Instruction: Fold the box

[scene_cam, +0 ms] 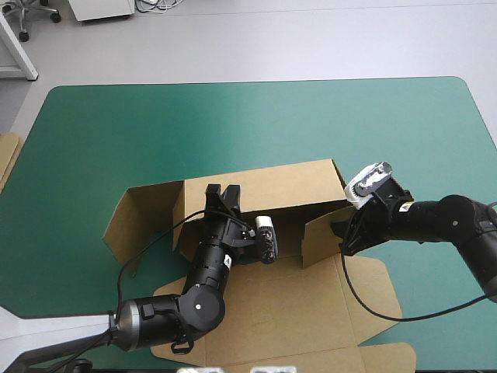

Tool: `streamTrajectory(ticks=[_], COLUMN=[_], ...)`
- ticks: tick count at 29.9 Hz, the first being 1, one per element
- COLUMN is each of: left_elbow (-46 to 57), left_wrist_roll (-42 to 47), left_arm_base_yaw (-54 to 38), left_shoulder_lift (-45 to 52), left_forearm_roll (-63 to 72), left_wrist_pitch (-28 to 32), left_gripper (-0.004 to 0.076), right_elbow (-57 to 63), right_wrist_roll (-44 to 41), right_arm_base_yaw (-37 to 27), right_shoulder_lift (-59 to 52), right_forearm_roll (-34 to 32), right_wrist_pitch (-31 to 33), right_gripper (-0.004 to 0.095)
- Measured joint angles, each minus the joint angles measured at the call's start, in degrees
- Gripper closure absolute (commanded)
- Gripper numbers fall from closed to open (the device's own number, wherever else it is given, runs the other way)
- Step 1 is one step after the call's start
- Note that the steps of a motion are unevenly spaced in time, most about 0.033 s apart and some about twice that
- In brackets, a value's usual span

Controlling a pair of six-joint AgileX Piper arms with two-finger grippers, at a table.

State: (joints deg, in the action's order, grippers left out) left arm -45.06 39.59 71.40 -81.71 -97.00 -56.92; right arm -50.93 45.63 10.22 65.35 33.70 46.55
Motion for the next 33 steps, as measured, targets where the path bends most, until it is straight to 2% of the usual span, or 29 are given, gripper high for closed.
streamTrajectory(ticks=[12,15,20,25,29,33], left_elbow=[0.00,0.00,0.00,0.11,0.11,0.11], left_wrist_roll=[0.00,-0.16,-0.18,-0.18,-0.18,-0.18], left_arm_base_yaw=[0.00,0.00,0.00,0.00,0.00,0.00], left_shoulder_lift=[0.00,0.00,0.00,0.00,0.00,0.00], left_forearm_roll=[0.14,0.25,0.70,0.93,1.20,1.20], left_wrist_pitch=[-0.69,-0.83,-0.99,-1.43,-1.83,-1.96], left_gripper=[0.0734,0.0734,0.0734,0.0734,0.0734,0.0734], right_elbow=[2.40,2.52,2.63,2.69,2.69,2.69], right_wrist_roll=[0.62,-0.59,-2.85,-3.41,-4.02,-4.34], right_arm_base_yaw=[7.59,7.86,7.86,7.86,7.75,7.81], right_shoulder_lift=[-0.31,-0.06,0.82,0.92,0.92,0.92], right_forearm_roll=[0.15,0.15,0.09,-0.18,-0.10,0.05], right_wrist_pitch=[-12.32,-13.32,-15.32,-16.61,-17.27,-17.94], right_gripper=[0.0358,0.0439,0.0681,0.0839,0.0914,0.0912])
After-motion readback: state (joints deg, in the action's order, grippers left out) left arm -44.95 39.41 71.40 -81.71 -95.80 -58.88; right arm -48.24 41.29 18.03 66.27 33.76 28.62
